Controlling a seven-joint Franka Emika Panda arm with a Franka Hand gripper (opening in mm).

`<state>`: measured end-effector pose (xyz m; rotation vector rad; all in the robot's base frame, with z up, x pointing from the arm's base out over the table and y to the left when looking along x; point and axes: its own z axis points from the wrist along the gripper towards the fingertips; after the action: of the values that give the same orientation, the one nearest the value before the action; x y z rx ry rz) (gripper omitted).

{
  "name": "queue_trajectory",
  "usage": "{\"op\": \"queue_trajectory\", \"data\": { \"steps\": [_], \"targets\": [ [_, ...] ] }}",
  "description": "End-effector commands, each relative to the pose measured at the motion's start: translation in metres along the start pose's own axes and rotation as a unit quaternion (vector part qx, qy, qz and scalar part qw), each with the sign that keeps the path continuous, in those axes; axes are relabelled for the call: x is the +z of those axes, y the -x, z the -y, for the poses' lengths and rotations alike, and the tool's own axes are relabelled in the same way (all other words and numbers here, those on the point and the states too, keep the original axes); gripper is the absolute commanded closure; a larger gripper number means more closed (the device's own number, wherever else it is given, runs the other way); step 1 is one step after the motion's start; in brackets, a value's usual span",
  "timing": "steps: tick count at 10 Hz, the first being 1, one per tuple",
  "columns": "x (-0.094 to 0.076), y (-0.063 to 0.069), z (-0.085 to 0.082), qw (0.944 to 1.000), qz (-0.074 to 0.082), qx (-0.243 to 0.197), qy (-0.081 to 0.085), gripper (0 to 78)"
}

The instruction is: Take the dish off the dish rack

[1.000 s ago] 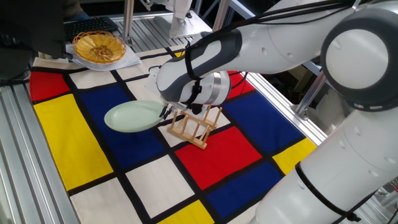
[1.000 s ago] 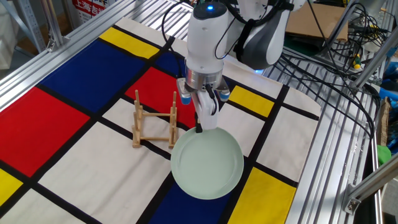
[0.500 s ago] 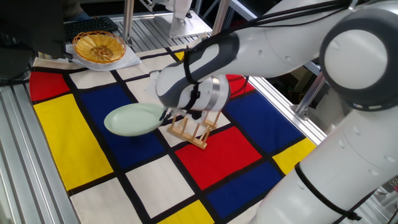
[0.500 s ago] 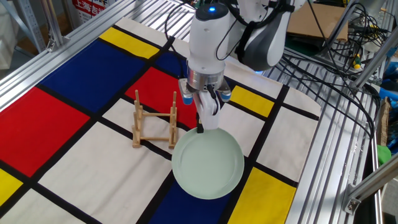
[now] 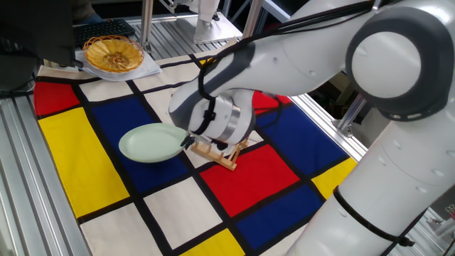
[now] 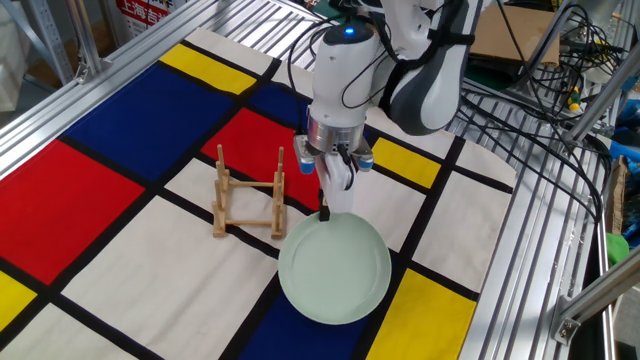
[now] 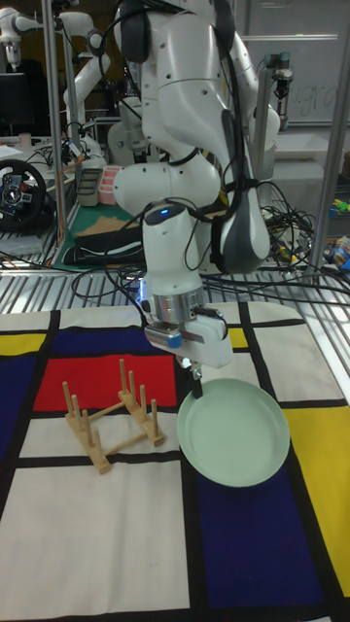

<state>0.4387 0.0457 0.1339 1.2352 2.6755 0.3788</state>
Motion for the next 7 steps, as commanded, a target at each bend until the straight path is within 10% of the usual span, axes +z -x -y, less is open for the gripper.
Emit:
{"op": "queue_trajectory", "data": {
  "steps": [1,7],
  "targets": [
    [0.0092,-0.0011,-0.0019,0.9999,0.011,0.005,0.012,76.4],
    [0.0133,-0.0015,-0.0019,0.9998,0.016,0.007,0.007,76.4]
  ]
}}
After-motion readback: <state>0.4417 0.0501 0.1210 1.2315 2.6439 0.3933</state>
